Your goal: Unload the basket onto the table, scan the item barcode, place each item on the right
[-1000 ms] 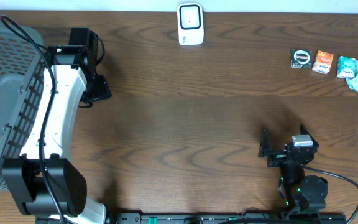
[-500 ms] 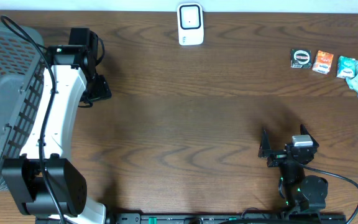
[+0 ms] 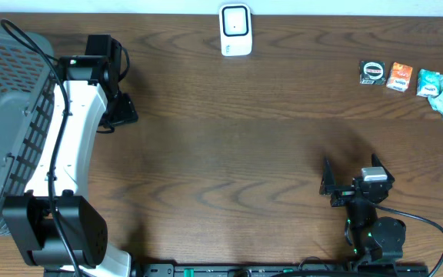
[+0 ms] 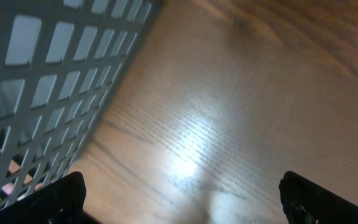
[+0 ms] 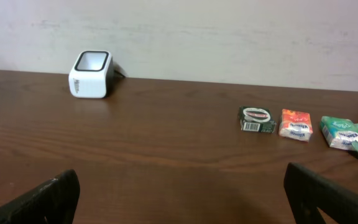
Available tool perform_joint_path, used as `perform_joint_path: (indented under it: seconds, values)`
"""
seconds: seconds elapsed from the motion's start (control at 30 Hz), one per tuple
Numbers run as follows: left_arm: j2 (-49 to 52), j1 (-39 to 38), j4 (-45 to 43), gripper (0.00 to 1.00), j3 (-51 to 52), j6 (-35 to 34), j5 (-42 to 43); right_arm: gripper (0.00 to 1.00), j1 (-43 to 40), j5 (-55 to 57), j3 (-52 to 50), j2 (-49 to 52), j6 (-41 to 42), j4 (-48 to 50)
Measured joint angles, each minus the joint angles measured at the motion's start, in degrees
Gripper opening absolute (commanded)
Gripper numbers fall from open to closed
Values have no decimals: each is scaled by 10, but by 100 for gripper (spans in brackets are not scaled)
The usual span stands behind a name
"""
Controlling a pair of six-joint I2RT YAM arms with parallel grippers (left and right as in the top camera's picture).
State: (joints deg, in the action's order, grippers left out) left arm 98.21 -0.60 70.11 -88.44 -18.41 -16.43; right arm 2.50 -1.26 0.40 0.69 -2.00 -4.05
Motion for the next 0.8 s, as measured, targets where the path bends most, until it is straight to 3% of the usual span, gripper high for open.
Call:
perform_joint_path:
  seconds: [0.17,0.23,0.33,0.5,0.8]
  values:
    - [-13,-1,-24,98,7,1,22,99,0,0,0,0,0,0]
    - [-53,-5,-107,98,46,14,53,99,0,0,0,0,0,0]
    - [-137,-14,-254,98,139,56,110,99,0,0,0,0,0,0]
    - [-275,-21,-387,98,283,98,172,99,0,0,0,0,0,0]
    - [-559,-21,-506,98,513,114,196,99,0,0,0,0,0,0]
